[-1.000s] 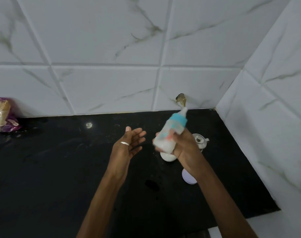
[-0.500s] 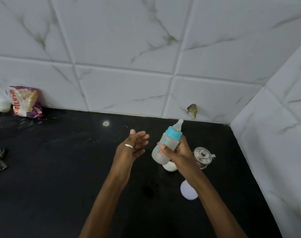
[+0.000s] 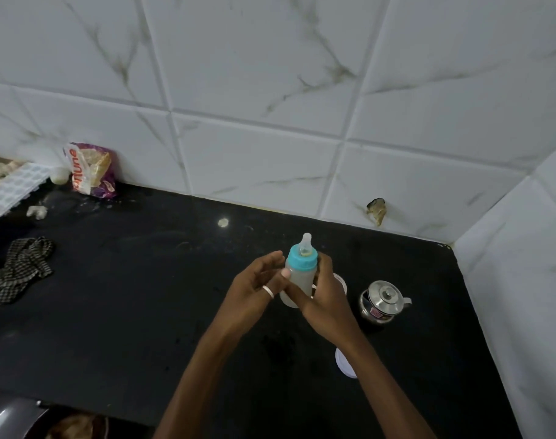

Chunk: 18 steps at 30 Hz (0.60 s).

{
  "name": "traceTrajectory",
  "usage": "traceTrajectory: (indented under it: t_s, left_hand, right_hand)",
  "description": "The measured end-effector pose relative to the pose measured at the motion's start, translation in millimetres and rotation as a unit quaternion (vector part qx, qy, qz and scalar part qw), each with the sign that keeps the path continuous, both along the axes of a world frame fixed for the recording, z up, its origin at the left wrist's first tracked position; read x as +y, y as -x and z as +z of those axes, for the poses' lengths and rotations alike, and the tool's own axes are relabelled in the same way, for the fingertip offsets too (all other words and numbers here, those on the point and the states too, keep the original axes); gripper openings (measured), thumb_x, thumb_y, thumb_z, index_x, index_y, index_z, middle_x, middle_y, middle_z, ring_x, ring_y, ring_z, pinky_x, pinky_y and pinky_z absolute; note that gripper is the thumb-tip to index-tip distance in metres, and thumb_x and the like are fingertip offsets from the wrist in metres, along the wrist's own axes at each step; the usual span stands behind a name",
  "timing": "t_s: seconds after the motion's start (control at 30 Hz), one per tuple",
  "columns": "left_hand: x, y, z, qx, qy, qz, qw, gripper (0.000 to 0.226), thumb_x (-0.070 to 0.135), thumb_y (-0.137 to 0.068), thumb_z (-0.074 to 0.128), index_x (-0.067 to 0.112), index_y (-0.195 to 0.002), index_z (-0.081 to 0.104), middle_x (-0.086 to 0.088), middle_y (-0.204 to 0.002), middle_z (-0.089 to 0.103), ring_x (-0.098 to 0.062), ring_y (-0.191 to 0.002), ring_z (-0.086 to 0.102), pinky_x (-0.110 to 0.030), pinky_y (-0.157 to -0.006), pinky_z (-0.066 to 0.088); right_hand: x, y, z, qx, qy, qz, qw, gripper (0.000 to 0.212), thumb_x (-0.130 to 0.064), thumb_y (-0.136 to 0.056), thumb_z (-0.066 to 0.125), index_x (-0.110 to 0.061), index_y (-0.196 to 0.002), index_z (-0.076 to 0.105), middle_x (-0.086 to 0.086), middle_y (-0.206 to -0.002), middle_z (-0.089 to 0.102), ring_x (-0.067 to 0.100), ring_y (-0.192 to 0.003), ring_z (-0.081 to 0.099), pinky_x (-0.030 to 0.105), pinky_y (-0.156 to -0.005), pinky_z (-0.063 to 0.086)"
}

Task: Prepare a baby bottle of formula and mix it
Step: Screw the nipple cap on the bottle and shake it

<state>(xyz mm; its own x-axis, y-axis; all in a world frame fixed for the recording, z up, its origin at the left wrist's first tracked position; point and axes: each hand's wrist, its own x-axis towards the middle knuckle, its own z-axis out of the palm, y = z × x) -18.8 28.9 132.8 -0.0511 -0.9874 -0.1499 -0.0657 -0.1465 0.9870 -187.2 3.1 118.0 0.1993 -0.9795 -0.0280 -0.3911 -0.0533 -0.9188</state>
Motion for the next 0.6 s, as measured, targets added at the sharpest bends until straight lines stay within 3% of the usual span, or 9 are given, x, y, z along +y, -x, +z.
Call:
traceTrajectory:
  t_s: [0.17, 0.3, 0.43, 0.6]
  left_hand:
    - [4.5, 6.7, -13.3, -0.055, 0.017, -0.004, 0.998, 0.054, 0.025, -0.094, 0.071, 0.036, -0.143, 0.051, 0.019, -0.133, 0.065, 0.004, -0.124, 0.060, -0.023, -0.101, 0.053]
    - [12.2, 9.8, -27.4, -0.068, 0.018, 0.038, 0.997, 0.056, 0.019, -0.090, 0.076, 0.029, -0.141, 0.056, 0.013, -0.132, 0.068, -0.003, -0.123, 0.063, -0.038, -0.105, 0.054]
    - [19.7, 10.4, -38.3, -0.099, 0.018, 0.061, 0.993, 0.057, 0.018, -0.087, 0.079, 0.035, -0.137, 0.058, 0.016, -0.130, 0.068, -0.001, -0.121, 0.064, -0.038, -0.102, 0.056]
    - [17.1, 7.2, -56.6, -0.133, 0.012, 0.070, 0.989, 0.058, 0.017, -0.085, 0.081, 0.035, -0.136, 0.059, 0.018, -0.127, 0.069, 0.004, -0.118, 0.063, -0.029, -0.101, 0.055]
  right_hand:
    - [-0.2, 0.4, -13.4, 0.011, 0.038, 0.028, 0.999, 0.063, -0.030, -0.091, 0.075, -0.029, -0.141, 0.039, -0.011, -0.132, 0.057, 0.003, -0.119, 0.058, 0.030, -0.098, 0.055]
    - [3.6, 0.4, -26.9, 0.019, 0.039, 0.048, 0.998, 0.062, -0.028, -0.092, 0.074, -0.026, -0.145, 0.040, -0.008, -0.136, 0.057, 0.005, -0.123, 0.057, 0.033, -0.102, 0.053]
    - [7.2, -1.0, -42.9, 0.037, 0.043, 0.062, 0.996, 0.061, -0.022, -0.090, 0.074, -0.029, -0.142, 0.042, -0.008, -0.135, 0.059, 0.005, -0.124, 0.056, 0.031, -0.103, 0.052]
    - [2.1, -5.9, -61.3, 0.061, 0.033, 0.066, 0.995, 0.060, -0.017, -0.089, 0.075, -0.026, -0.141, 0.047, -0.013, -0.132, 0.059, -0.003, -0.120, 0.054, 0.012, -0.097, 0.046]
